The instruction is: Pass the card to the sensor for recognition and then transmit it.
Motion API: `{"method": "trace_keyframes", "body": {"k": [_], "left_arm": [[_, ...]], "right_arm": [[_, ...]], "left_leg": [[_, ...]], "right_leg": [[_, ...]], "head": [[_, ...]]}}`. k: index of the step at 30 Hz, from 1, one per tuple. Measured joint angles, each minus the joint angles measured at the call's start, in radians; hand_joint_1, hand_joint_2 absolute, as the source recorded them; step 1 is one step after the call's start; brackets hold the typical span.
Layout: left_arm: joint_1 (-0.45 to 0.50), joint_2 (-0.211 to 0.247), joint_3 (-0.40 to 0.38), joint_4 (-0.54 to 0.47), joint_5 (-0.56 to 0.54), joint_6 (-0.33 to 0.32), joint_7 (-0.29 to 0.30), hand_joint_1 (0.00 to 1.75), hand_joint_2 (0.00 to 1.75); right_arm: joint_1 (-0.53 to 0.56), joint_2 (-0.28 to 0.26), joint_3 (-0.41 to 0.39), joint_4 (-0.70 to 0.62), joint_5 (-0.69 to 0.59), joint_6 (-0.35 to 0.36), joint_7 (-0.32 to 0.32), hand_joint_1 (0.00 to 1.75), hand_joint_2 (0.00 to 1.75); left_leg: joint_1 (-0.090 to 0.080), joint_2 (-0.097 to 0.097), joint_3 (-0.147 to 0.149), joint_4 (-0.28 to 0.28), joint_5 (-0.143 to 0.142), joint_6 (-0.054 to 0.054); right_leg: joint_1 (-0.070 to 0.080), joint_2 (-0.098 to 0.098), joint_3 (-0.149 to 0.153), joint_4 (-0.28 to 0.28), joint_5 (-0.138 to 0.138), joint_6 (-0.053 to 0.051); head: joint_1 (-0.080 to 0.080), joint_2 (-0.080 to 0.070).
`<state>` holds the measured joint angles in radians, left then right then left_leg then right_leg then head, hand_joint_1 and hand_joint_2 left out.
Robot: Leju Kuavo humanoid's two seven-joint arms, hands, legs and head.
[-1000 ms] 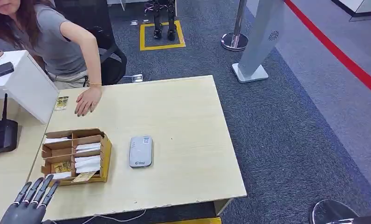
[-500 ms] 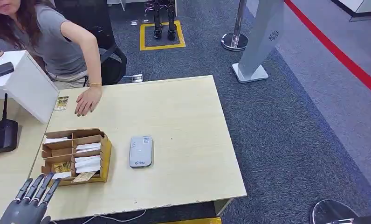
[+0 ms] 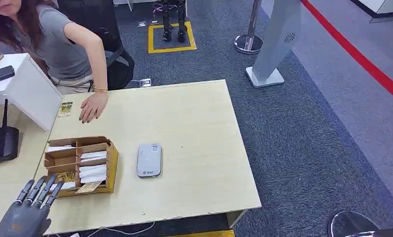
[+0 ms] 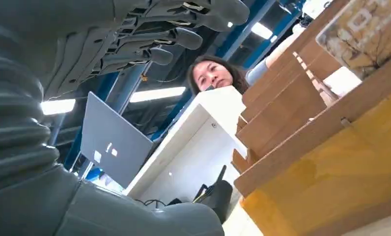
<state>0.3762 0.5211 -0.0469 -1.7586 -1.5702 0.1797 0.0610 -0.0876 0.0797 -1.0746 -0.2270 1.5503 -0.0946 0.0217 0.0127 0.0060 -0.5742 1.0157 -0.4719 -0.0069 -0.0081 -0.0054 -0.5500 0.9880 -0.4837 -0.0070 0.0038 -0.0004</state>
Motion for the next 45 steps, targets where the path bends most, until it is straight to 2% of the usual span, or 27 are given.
{"method": "trace_keyframes", "body": {"k": [11, 19, 34, 39, 45], "left_arm": [[-0.061, 0.003, -0.079, 0.082, 0.000, 0.011, 0.030, 0.00, 1.75], [-0.075, 0.003, -0.104, 0.116, 0.000, 0.017, 0.034, 0.00, 1.75], [-0.137, 0.006, -0.189, 0.195, 0.000, 0.052, 0.135, 0.00, 1.75], [-0.150, 0.009, -0.207, 0.208, 0.000, 0.053, 0.139, 0.00, 1.75], [-0.179, 0.020, -0.237, 0.222, -0.001, 0.060, 0.202, 0.00, 1.75]], "right_arm": [[-0.001, 0.000, 0.011, 0.000, 0.003, -0.001, -0.004, 0.00, 0.00], [-0.001, 0.000, 0.011, 0.000, 0.004, -0.001, -0.004, 0.00, 0.00], [-0.006, 0.000, 0.012, 0.000, 0.015, 0.000, -0.002, 0.00, 0.00], [-0.007, 0.000, 0.012, 0.000, 0.016, 0.000, -0.001, 0.00, 0.00], [-0.008, 0.000, 0.013, 0.000, 0.020, 0.000, -0.001, 0.00, 0.00]], "left_leg": [[0.000, 0.000, 0.000, 0.000, 0.000, 0.000], [0.000, 0.000, 0.000, 0.000, 0.000, 0.000], [0.000, 0.000, 0.000, 0.000, 0.000, 0.000], [0.000, 0.000, 0.000, 0.000, 0.000, 0.000], [0.000, 0.000, 0.000, 0.000, 0.000, 0.000]], "right_leg": [[0.000, 0.000, 0.000, 0.000, 0.000, 0.000], [0.000, 0.000, 0.000, 0.000, 0.000, 0.000], [0.000, 0.000, 0.000, 0.000, 0.000, 0.000], [0.000, 0.000, 0.000, 0.000, 0.000, 0.000], [0.000, 0.000, 0.000, 0.000, 0.000, 0.000]], "head": [[0.000, 0.000], [0.000, 0.000], [0.000, 0.000], [0.000, 0.000], [0.000, 0.000]]}}
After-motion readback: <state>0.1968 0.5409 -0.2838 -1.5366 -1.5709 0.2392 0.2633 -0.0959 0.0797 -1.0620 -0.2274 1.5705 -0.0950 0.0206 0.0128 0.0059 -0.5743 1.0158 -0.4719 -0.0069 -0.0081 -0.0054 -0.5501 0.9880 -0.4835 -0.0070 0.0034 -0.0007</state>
